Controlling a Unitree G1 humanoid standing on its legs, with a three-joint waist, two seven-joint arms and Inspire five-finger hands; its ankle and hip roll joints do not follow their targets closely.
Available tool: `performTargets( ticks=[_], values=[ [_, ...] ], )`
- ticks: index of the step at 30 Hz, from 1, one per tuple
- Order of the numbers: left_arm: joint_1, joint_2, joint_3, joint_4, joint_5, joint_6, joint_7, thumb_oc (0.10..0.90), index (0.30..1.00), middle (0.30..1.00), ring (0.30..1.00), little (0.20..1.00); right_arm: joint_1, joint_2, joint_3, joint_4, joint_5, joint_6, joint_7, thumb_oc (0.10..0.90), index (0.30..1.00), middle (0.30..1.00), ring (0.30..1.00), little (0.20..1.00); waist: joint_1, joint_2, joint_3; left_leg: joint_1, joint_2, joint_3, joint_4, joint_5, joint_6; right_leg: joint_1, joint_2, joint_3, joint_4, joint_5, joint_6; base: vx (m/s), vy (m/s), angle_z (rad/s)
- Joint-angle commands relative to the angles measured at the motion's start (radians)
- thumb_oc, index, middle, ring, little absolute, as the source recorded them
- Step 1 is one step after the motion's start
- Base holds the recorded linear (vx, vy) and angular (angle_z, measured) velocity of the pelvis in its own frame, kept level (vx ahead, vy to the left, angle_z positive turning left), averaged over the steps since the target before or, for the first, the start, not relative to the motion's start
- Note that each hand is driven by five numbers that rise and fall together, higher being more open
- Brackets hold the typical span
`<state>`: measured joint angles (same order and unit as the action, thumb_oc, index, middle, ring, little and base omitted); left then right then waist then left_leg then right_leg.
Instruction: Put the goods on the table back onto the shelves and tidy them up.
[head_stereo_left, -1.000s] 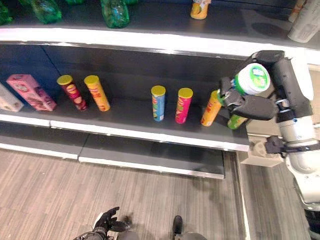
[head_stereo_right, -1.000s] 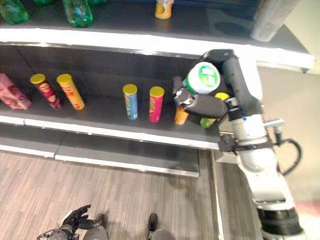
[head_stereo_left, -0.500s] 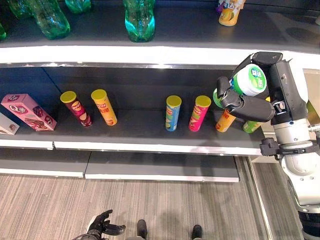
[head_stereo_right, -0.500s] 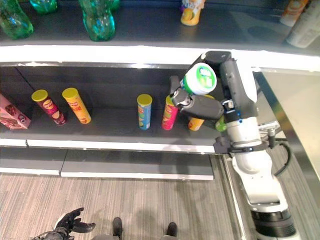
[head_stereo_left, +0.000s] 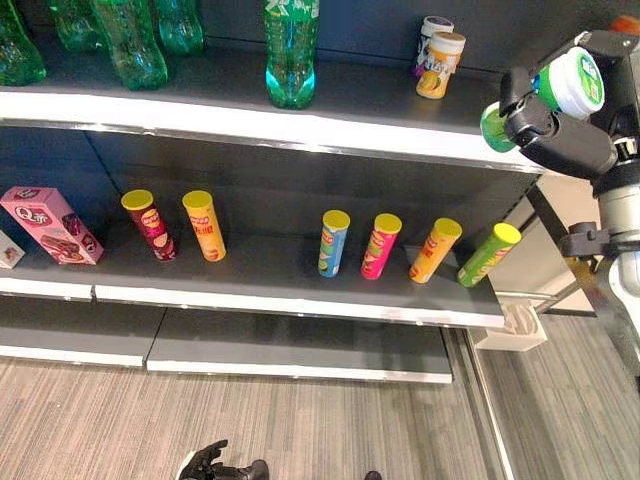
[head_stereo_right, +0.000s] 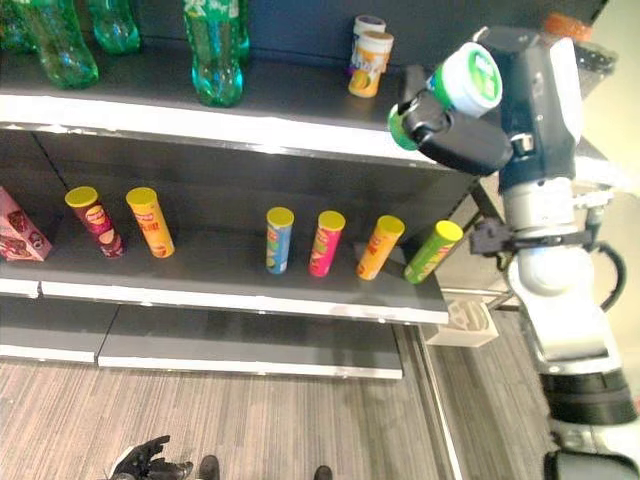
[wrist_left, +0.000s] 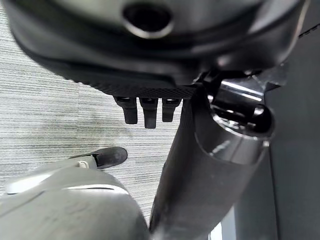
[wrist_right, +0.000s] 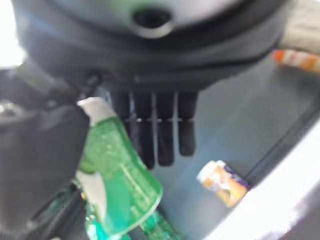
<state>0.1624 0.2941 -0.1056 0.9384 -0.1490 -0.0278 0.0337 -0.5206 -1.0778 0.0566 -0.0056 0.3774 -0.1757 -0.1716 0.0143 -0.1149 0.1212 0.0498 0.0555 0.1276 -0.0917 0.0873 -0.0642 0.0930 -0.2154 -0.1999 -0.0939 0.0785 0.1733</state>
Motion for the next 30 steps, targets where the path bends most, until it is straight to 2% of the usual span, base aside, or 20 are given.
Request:
performTargets(
  ticks=[1,4,11,18,23,30],
  values=[
    [-0.017,0.055,-0.026,0.008,-0.007,-0.033,0.003,0.800,0.900,0.900,0.900,0.900,-0.183,-0.051,-0.002,0.026,0.093,-0.044,-0.006,0.400,0.300,0.300,0.300,0.300,0.051,0.003,-0.022,0.063,0.035,0.007,0.004,-0.122,-0.031,0.025,-0.017,-0.052,0.012,-0.017,0.048,0.01,-0.049,0.08],
    [-0.017,0.066,-0.033,0.010,-0.013,-0.035,-0.002,0.800,0.900,0.900,0.900,0.900,-0.267,-0.091,0.092,0.113,0.105,-0.025,0.010,0.400,0.300,0.300,0.300,0.300,0.054,0.001,-0.023,0.059,0.042,0.004,0.004,-0.117,-0.037,0.026,-0.014,-0.063,0.011,-0.018,0.045,0.01,-0.039,0.03],
    [-0.023,0.077,-0.051,0.028,-0.018,-0.034,-0.006,0.800,0.900,0.900,0.900,0.900,-0.392,-0.105,0.243,0.238,0.169,-0.005,0.052,0.400,0.300,0.300,0.300,0.300,0.059,-0.002,-0.020,0.048,0.049,-0.005,0.004,-0.109,-0.046,0.027,-0.009,-0.074,0.010,-0.020,0.042,0.00,-0.035,0.06],
    [-0.023,0.086,-0.060,0.033,-0.029,-0.038,-0.008,0.800,0.900,0.900,0.900,0.900,-0.554,-0.120,0.410,0.347,0.168,0.016,0.085,0.400,0.300,0.300,0.300,0.300,0.058,0.000,-0.021,0.049,0.054,-0.009,0.004,-0.106,-0.052,0.034,-0.005,-0.084,0.009,-0.022,0.039,0.00,-0.025,0.03],
    [-0.028,0.088,-0.072,0.028,-0.031,-0.044,-0.007,0.800,0.900,0.900,0.900,0.900,-0.656,-0.112,0.498,0.422,0.156,0.024,0.093,0.400,0.300,0.300,0.300,0.300,0.058,0.004,-0.024,0.048,0.056,-0.012,0.004,-0.106,-0.054,0.039,-0.002,-0.090,0.007,-0.023,0.036,0.00,-0.004,0.01],
    [-0.036,0.084,-0.089,0.026,-0.032,-0.048,-0.006,0.800,0.900,0.900,0.900,0.900,-0.743,-0.093,0.563,0.503,0.145,0.030,0.097,0.400,0.300,0.300,0.300,0.300,0.059,0.007,-0.025,0.047,0.057,-0.017,0.004,-0.105,-0.055,0.042,-0.001,-0.098,0.007,-0.024,0.036,0.00,0.000,0.00]
  ],
)
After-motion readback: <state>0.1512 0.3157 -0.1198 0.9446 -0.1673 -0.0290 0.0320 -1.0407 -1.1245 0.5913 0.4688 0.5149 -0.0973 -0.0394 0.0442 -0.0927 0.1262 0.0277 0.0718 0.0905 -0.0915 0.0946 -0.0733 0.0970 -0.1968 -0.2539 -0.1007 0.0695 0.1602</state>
